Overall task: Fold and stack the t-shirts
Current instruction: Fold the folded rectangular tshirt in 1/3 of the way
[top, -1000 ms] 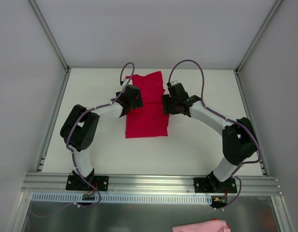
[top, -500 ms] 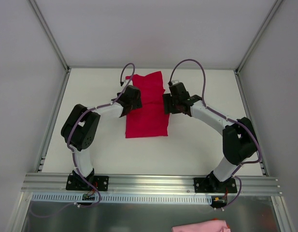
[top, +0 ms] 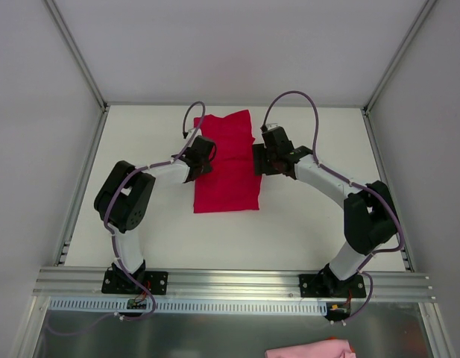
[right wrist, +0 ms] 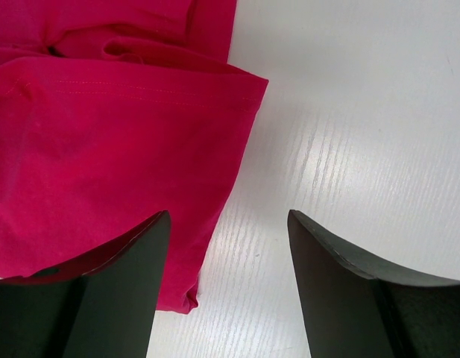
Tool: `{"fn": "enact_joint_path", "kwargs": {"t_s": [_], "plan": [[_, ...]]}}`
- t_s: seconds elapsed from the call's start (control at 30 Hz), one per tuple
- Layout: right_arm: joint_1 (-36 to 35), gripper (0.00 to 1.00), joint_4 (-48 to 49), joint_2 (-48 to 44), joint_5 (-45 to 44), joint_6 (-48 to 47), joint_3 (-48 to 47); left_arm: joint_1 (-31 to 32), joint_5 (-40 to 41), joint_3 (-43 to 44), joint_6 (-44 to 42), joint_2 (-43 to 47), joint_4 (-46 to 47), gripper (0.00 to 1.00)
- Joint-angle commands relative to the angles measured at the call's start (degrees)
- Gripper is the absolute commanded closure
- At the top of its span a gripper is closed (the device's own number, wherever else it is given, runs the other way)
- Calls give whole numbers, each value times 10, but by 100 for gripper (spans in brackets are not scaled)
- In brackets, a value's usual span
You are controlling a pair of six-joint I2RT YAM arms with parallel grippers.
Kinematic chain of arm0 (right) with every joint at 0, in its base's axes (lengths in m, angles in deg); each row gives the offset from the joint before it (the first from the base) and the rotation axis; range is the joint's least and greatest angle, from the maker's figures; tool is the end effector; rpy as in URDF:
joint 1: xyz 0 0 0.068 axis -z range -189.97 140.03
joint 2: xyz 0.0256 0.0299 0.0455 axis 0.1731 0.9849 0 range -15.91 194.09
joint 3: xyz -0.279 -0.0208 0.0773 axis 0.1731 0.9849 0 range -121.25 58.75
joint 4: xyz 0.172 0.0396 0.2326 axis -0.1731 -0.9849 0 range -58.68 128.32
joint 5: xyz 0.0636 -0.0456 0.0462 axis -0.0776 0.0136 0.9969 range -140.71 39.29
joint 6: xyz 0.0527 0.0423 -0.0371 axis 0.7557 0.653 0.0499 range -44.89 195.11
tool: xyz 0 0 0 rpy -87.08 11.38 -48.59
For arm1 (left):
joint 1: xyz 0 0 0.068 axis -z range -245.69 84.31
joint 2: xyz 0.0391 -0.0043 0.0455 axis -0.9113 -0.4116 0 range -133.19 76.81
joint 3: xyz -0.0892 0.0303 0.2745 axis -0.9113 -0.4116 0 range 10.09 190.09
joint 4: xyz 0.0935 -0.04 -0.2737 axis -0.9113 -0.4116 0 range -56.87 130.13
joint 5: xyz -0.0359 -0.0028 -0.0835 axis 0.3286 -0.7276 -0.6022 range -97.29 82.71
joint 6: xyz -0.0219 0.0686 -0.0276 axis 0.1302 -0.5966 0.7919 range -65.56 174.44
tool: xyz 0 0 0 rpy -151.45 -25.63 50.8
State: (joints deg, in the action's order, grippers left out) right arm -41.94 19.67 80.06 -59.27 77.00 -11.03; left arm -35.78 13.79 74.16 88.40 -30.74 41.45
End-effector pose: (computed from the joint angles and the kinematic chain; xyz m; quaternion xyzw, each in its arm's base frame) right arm 0.3641 0.2158 0.2275 -0.2112 0.8967 0.0456 0.3864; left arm 0.3999 -0.2030 0.1443 -0.1059 0.8955 -0.0689 0.4268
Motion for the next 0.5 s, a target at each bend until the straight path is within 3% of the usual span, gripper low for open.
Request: {"fn": "enact_joint_path", "kwargs": {"t_s": [0.0, 0.07, 0.47], "plan": [[4, 31, 12, -7, -1, 7, -11, -2, -6, -4, 15, 27, -10, 92], [3, 31, 13, -4, -1, 7, -10, -2, -5, -4, 16, 26, -10, 100], [3, 32, 22, 34, 17, 8, -23, -2, 51, -25, 19, 88, -54, 100]]}}
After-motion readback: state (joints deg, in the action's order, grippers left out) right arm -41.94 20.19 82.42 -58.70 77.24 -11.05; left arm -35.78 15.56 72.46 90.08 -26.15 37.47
